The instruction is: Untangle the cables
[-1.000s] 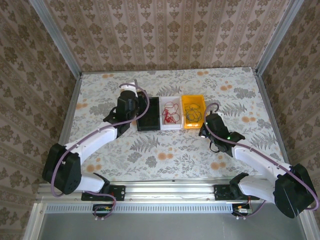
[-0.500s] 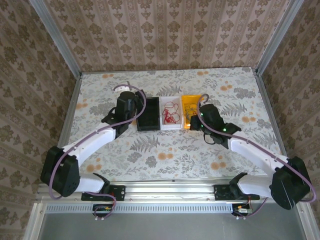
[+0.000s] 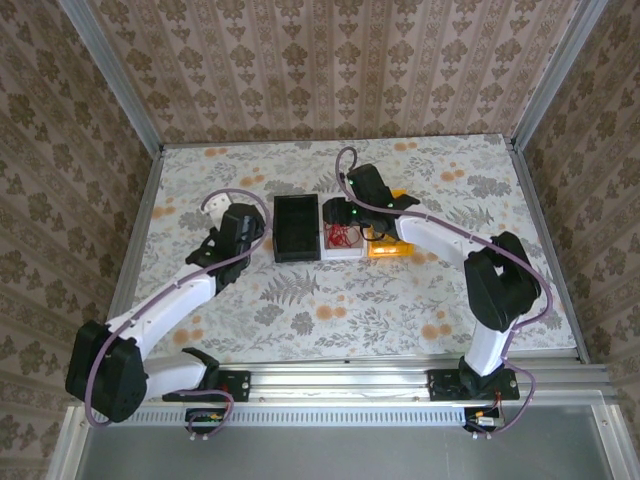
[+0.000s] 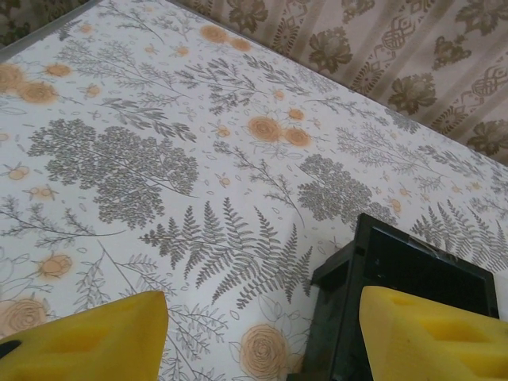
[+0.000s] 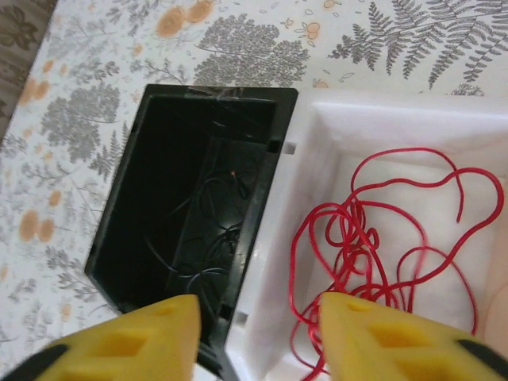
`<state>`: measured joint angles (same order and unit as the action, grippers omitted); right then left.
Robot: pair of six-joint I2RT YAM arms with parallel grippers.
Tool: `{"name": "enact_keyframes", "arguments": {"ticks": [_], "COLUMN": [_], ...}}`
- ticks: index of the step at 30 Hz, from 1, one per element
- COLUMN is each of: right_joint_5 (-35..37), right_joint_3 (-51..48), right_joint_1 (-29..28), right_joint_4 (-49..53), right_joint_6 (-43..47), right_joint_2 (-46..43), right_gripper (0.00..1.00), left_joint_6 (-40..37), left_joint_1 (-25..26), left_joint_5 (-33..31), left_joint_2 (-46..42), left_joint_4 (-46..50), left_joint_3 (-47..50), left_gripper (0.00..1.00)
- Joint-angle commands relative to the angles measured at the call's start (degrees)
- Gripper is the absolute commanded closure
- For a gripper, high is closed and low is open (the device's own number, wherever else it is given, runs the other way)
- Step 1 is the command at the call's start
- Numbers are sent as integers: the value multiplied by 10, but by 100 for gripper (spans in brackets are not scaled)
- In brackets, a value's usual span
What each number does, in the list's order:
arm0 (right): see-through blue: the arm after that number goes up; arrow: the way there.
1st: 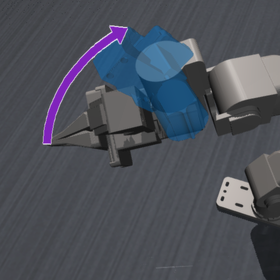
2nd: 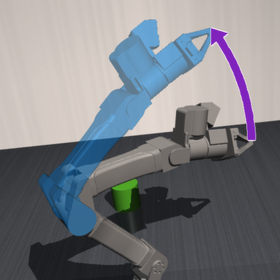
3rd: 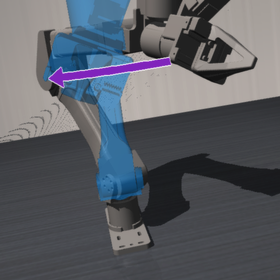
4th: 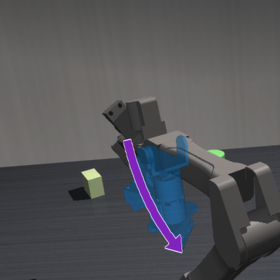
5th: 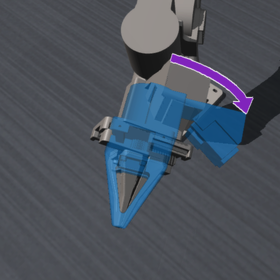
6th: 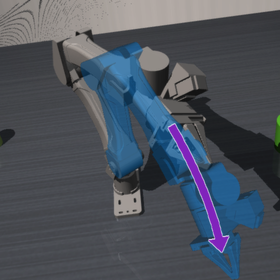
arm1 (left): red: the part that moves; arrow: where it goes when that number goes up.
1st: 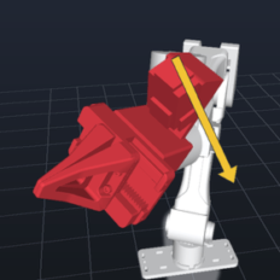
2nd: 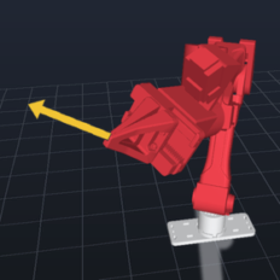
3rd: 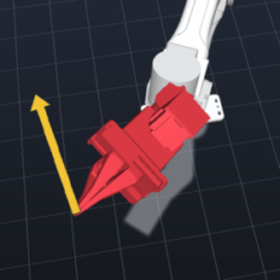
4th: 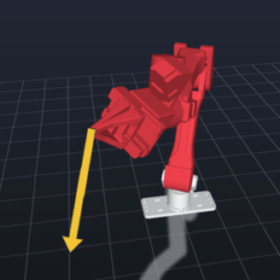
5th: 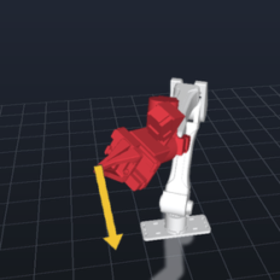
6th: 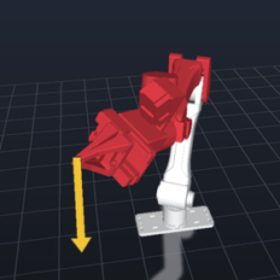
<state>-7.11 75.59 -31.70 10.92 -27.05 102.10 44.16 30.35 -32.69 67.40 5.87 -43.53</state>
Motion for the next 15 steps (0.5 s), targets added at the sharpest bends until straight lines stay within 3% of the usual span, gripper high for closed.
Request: {"name": "enact_keyframes", "arguments": {"ticks": [1, 6, 7, 8, 10, 13, 14, 15], "right_joint_5": [32, 108, 125, 146, 194, 294, 325, 350], "right_joint_3": [16, -67, -95, -125, -181, -271, -311, -345], "right_joint_1": [3, 12, 19, 28, 50, 76, 84, 88], "right_joint_4": [11, -34, -42, -49, -51, -64, -100, -133], "right_joint_6": [-1, -7, -8, -7, 4, 49, 81, 116], "right_joint_2": [-14, -103, -132, -165, -231, -328, -352, -371], "right_gripper": [49, 46, 45, 44, 38, 7, 0, 0], "left_joint_6": [-3, -35, -51, -71, -114, -182, -203, -224], "left_joint_1": [-11, -33, -38, -46, -65, -97, -111, -122], "left_joint_5": [-23, -47, -58, -71, -109, -146, -153, -156], "left_joint_2": [-24, -56, -66, -77, -98, -131, -141, -151], "left_joint_4": [23, 53, 60, 68, 86, 92, 87, 76], "left_joint_3": [2, 11, 15, 18, 26, 51, 65, 79], "left_gripper": [35, 29, 18, 1, 0, 0, 0, 0]}}
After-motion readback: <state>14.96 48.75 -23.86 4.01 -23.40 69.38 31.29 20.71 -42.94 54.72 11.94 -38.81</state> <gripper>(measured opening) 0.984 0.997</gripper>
